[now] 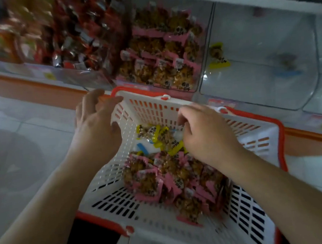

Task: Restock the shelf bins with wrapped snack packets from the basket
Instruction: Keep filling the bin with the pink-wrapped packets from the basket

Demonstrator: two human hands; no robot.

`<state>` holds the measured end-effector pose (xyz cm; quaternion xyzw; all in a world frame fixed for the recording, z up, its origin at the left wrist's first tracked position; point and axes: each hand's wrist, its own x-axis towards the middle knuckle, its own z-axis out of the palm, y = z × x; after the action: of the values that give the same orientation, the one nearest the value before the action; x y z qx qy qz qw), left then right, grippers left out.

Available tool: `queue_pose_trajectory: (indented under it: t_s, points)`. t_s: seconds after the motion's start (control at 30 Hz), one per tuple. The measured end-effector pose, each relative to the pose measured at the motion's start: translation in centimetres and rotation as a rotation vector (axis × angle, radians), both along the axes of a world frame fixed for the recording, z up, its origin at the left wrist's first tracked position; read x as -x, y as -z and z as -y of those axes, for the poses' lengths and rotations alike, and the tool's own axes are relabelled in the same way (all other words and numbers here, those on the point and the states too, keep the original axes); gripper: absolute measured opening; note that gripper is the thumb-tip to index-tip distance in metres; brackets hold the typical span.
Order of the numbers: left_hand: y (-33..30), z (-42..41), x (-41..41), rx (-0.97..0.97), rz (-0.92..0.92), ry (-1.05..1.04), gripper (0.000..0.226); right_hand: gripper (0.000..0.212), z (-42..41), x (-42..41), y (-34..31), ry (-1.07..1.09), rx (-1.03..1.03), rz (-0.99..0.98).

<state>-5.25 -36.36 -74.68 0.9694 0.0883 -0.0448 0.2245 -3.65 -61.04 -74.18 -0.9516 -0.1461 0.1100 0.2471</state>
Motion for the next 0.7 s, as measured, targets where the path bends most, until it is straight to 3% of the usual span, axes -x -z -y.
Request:
queue_pose_trajectory:
  t_s: [0.13,0.27,0.37,0.47,0.53,0.57,0.63,0.7]
  points:
    - [1.3,-1.1,3.0,0.067,-0.358,-0.07,0.071,0.03,-1.9,2.0,4.4,-0.234,0.309,-0.427]
    - [1.1,-0.4,2.9,0.026,-0.467,-0.112,0.067,0.066,-2.7,5.2,8.7,-0.437,0.516,-0.624]
    - [0.4,0.2,2.0,0.023,-0.495,-0.145,0.061,0.029,-2.7,5.9,9.9,-0.454,0.548,-0.484]
    - [0.0,0.3,1.5,-0.036,-0.277,-0.101,0.062,0.026,-2.4,4.4,9.4,-0.363,0.441,-0.521]
    - [-0.7,0.6,1.1,0.049,-0.049,-0.086,0.052,0.024,-2.3,2.6,7.5,-0.251,0.282,-0.597]
    - [-1.0,0.8,0.8,0.121,0.019,-0.081,0.042,0.04,-2.3,1.7,6.4,-0.201,0.214,-0.608]
    - [-1.5,1.5,0.1,0.241,-0.012,-0.028,0.024,0.054,-2.2,0.2,3.7,-0.141,0.105,-0.599]
    - [-1.3,2.5,-0.5,0.35,-0.201,0.044,0.019,0.057,-2.3,-0.9,1.5,-0.117,0.005,-0.599]
